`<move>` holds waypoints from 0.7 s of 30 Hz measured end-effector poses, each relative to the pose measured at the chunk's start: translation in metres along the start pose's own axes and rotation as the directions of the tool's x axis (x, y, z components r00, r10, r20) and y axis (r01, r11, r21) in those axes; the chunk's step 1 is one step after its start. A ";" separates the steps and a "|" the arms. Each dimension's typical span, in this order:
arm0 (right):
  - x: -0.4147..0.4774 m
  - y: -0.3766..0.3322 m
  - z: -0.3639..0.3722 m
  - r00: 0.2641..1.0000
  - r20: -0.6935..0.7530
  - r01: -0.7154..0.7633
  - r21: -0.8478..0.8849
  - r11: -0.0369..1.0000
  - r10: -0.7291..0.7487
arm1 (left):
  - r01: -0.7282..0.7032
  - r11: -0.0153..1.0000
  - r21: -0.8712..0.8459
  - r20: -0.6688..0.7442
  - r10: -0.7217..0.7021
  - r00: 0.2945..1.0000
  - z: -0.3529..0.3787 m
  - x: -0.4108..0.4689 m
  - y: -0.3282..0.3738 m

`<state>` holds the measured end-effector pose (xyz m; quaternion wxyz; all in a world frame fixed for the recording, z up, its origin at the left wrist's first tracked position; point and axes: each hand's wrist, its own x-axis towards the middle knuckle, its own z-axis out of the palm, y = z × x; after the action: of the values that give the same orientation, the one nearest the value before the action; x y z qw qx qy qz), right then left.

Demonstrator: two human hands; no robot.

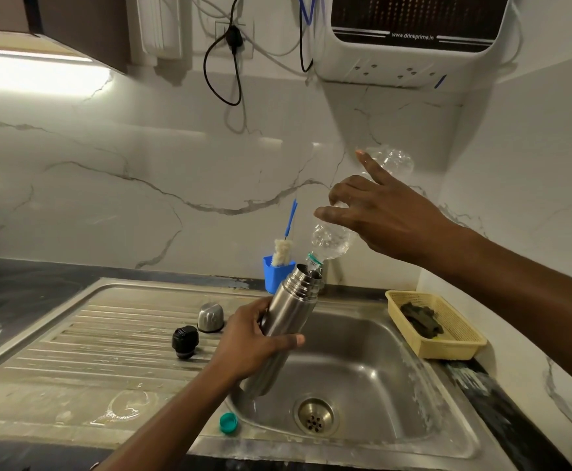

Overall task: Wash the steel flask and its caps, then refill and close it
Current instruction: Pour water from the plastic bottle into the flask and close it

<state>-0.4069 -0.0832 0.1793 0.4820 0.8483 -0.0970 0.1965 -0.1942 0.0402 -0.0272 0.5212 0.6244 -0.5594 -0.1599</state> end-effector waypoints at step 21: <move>0.018 -0.009 -0.011 0.999 0.017 0.047 -0.095 0.994 -0.046 | 0.007 0.999 -0.037 -0.029 -0.009 1.000 -0.005 -0.006 -0.002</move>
<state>-0.3901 -0.0689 0.1853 0.5257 0.8278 -0.0902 0.1740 -0.1915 0.0472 -0.0287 0.5402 0.6191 -0.5461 -0.1632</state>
